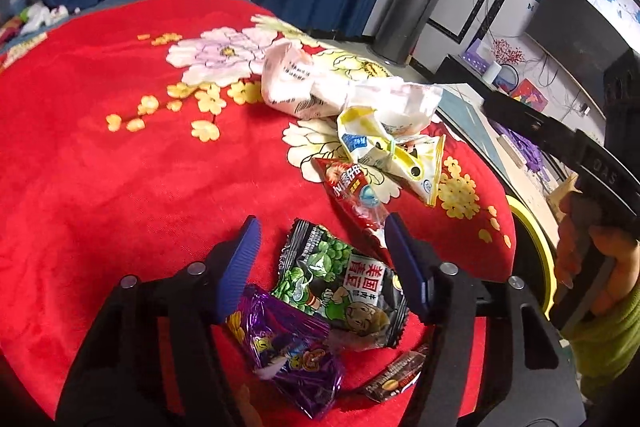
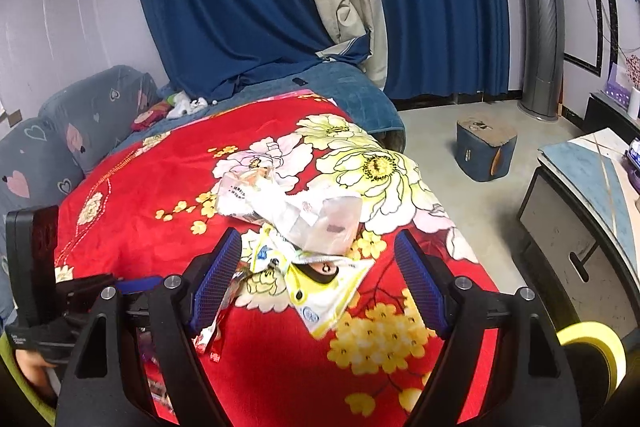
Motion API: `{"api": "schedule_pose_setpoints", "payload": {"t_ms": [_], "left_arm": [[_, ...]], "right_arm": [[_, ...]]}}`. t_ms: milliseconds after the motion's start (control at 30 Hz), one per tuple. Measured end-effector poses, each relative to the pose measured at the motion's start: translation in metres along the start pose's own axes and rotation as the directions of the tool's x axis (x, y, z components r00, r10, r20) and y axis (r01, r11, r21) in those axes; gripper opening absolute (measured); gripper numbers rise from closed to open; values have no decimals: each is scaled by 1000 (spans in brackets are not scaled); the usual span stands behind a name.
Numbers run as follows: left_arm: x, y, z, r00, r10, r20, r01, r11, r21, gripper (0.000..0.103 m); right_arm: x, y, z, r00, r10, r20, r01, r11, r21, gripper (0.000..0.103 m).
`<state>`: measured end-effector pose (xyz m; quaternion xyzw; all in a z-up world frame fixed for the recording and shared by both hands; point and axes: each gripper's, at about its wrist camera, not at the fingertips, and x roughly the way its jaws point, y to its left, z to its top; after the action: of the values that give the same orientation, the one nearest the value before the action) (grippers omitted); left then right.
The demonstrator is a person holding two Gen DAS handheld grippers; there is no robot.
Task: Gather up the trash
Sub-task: 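Grasp the green snack wrapper with the left gripper while the right grasps the white plastic bag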
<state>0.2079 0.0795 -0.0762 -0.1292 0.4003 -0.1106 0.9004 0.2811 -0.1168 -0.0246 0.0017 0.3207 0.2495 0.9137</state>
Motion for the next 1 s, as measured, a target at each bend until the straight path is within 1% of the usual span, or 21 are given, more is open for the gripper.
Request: {"api": "schedule_pose_setpoints", "payload": {"t_ms": [67, 233, 300, 333, 367, 400, 433, 467, 533, 600, 700, 733, 800, 867, 933, 1000], "left_arm": [[3, 3, -1, 1000, -13, -14, 12, 1000, -16, 55], [7, 5, -4, 1000, -17, -25, 16, 999, -29, 47], [8, 4, -4, 1000, -14, -27, 14, 1000, -24, 43], [8, 3, -4, 1000, -13, -28, 13, 1000, -21, 41], [8, 3, -4, 1000, -14, -28, 13, 1000, -20, 40], [9, 2, -5, 999, -13, -30, 12, 1000, -19, 40], [9, 2, -5, 999, -11, -32, 11, 1000, -17, 39], [9, 2, -6, 999, -9, -33, 9, 1000, -17, 38], [9, 2, -7, 999, -4, -37, 4, 1000, -21, 34], [10, 3, -7, 999, -4, -40, 3, 1000, -25, 33], [10, 4, -8, 999, -1, -39, 0, 1000, -28, 24], [10, 4, -8, 999, 0, -40, -1, 1000, -27, 19], [9, 3, -8, 999, 2, -38, -3, 1000, -22, 14], [9, 1, -8, 999, 10, -37, -10, 1000, -11, 13], [7, -2, -8, 999, 25, -28, -25, 1000, -3, 9], [5, -1, -8, 1000, 26, -16, -27, 1000, -5, 8]], "right_arm": [[11, 1, 2, 1000, -9, -15, 9, 1000, -3, 76], [43, -1, 7, 997, -18, -69, 19, 999, 25, 74], [54, -4, 8, 996, -16, -89, 20, 999, 44, 67], [60, -6, 8, 995, -16, -100, 21, 998, 56, 65], [65, -8, 8, 994, -11, -112, 19, 997, 75, 60], [69, -10, 7, 993, -10, -121, 21, 996, 87, 53], [71, -11, 6, 992, -7, -126, 18, 995, 94, 48], [73, -12, 5, 992, 0, -127, 13, 995, 99, 38], [73, -12, 4, 993, 1, -115, 11, 994, 105, 33], [69, -11, 3, 996, -4, -92, 14, 995, 100, 28], [63, -11, 2, 998, -1, -56, 7, 994, 113, 26], [60, -10, 3, 999, -4, -42, 9, 994, 113, 26], [53, -10, 3, 1000, -11, -13, 13, 994, 111, 26], [47, -9, 3, 1000, -14, 8, 13, 994, 113, 25], [39, -9, 4, 999, -16, 34, 12, 994, 112, 25], [32, -7, 5, 999, -14, 53, 8, 994, 111, 25]]}}
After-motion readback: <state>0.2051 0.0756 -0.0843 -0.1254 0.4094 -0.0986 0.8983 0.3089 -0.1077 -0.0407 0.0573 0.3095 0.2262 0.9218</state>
